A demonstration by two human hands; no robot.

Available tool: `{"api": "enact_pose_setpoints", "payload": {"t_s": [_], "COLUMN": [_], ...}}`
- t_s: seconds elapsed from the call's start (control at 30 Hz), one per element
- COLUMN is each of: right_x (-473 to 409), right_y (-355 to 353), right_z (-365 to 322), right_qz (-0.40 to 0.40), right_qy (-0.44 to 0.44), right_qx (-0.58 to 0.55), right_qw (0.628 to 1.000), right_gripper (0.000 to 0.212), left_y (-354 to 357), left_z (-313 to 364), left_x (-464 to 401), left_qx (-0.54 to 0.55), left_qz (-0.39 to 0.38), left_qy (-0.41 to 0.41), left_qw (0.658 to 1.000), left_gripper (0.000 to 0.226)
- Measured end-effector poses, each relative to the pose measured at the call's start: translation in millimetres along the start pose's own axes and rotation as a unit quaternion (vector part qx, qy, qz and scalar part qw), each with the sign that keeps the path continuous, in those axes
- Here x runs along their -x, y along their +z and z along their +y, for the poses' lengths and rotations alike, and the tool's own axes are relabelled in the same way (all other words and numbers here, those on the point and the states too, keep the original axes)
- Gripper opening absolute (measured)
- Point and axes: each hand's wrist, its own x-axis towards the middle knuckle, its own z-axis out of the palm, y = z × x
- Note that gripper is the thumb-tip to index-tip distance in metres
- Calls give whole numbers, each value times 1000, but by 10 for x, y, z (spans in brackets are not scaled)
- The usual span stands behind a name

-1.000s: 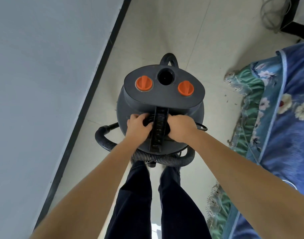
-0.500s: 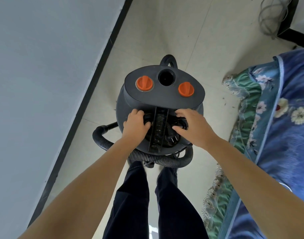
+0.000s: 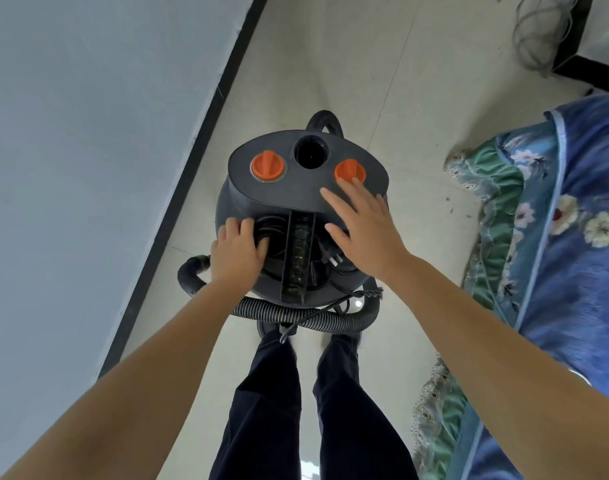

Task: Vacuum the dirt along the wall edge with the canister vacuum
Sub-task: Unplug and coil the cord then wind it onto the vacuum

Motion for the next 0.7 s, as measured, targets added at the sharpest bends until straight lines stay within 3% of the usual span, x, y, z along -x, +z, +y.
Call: {"api": "enact_pose_setpoints", "payload": {"t_s": [0.1,0.2,0.27,0.33,0.43,0.7], "right_x": [-34,-12,-37,-99,-168,-400], "right_y": [95,151,162,165,174,47], "right_z": [51,106,131,169,254,444], "right_qz": [-33,-25,-3,-10,-29,-24], "right_qy": [0,-26,-15,16,23,38], "right_qx": [35,74,82,94,108,87], "right_qw": [999,997,997,995,993,995], "right_gripper": [58,56,54,56,57,57], "left_y": [-43,-109,-78,36,216,217], "left_z": [-7,124,343,574,696,770], "left_x": [46,165,260,299,191,-215], "left_qx": [57,145,119,70,67,64], "left_qz": [2,105,144,102,63,106], "left_qy": [-3,-13,33,81,90,160], "left_qw": [998,984,982,989,992,979], "left_gripper": [47,50,59,68,65,49]}}
